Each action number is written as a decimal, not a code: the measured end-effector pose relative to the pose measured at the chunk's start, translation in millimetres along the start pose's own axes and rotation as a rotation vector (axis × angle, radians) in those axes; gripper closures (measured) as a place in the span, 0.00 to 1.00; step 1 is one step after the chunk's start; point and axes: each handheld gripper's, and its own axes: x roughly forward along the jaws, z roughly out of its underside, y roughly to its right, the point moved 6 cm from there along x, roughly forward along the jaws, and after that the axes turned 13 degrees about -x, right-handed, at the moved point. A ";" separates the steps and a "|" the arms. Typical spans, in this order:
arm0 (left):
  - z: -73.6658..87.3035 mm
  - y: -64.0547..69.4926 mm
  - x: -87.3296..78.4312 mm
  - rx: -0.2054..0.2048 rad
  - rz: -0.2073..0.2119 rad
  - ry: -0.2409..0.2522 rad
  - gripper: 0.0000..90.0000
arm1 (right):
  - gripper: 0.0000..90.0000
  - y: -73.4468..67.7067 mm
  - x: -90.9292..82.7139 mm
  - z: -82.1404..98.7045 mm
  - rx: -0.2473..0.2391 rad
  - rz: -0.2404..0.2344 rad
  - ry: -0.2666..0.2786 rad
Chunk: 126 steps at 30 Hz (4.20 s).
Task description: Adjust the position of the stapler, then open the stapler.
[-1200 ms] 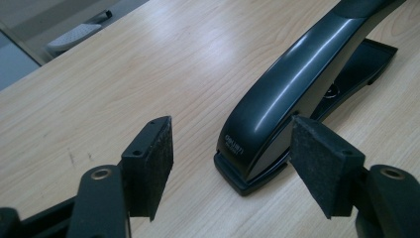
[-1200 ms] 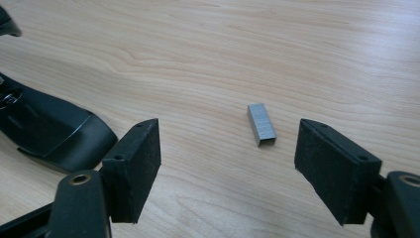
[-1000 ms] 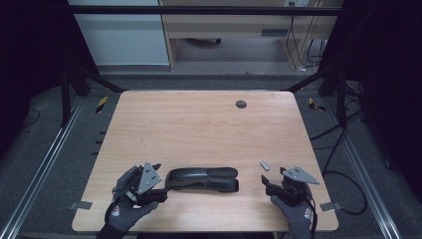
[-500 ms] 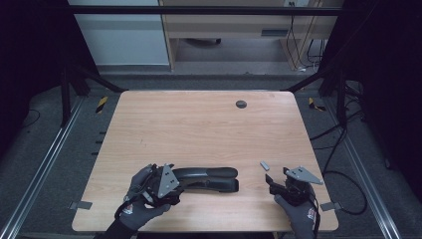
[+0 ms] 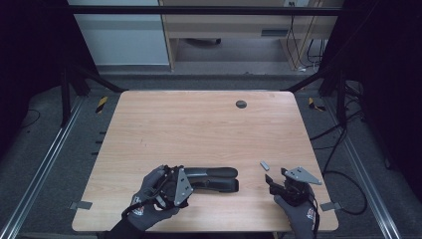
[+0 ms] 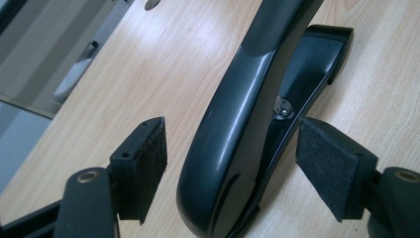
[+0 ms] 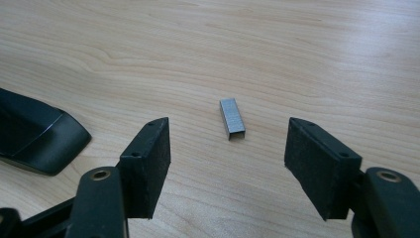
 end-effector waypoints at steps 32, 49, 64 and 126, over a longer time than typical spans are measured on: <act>-18.5 33.6 22.1 0.210 -0.158 0.017 0.38 | 0.44 -1.6 0.5 -0.2 -0.014 -0.005 0.004; -31.5 50.3 35.6 0.320 -0.211 0.004 0.40 | 0.48 -5.3 0.7 -0.2 -0.006 -0.025 -0.004; -43.3 64.2 48.6 0.356 -0.207 0.011 0.42 | 0.67 -10.7 -4.3 -3.7 -0.013 -0.055 0.005; -54.7 65.7 75.9 0.421 -0.247 -0.044 0.61 | 1.00 -87.6 24.0 -21.9 -0.039 -0.333 0.035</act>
